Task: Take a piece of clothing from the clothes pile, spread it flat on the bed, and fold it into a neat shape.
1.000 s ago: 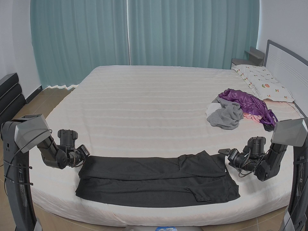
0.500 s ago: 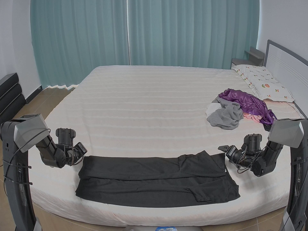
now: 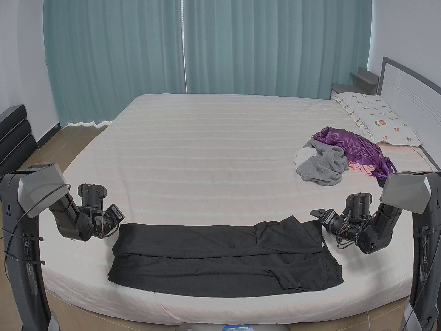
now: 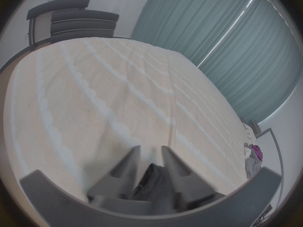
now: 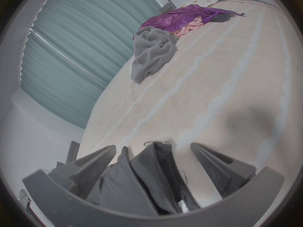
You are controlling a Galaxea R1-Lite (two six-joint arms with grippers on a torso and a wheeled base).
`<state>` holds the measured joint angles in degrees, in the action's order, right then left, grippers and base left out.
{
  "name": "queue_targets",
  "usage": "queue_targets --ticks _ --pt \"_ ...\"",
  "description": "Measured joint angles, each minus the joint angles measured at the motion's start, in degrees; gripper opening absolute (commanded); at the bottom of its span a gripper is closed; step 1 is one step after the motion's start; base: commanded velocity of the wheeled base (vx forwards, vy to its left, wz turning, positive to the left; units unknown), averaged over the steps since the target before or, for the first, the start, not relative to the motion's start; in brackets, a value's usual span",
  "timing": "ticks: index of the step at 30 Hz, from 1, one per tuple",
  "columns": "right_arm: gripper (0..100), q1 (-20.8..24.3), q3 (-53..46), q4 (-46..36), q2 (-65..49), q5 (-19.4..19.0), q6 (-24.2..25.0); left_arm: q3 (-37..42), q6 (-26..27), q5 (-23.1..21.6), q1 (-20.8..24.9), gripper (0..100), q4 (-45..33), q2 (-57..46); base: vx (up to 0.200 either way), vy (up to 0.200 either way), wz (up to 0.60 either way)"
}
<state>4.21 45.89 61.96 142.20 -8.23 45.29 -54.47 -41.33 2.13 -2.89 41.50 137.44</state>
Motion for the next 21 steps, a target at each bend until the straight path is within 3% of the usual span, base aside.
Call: queue_targets --ticks 9,10,16,21 --pt "100 0.0 -0.1 0.1 0.1 0.0 0.0 0.5 1.0 -7.2 0.5 100 0.1 -0.2 0.000 0.000 0.00" --pt "100 0.0 -0.1 0.1 0.1 0.0 0.0 0.6 1.7 -7.6 0.7 0 0.1 -0.2 0.000 0.000 0.00" --pt "100 0.0 -0.1 0.1 0.1 0.0 0.0 1.9 7.2 -8.1 1.4 0 0.4 -0.2 0.000 0.000 0.00" --pt "100 0.0 -0.1 0.0 0.1 0.0 0.0 2.3 7.3 -6.8 1.4 0 0.6 -0.1 0.000 0.000 0.00"
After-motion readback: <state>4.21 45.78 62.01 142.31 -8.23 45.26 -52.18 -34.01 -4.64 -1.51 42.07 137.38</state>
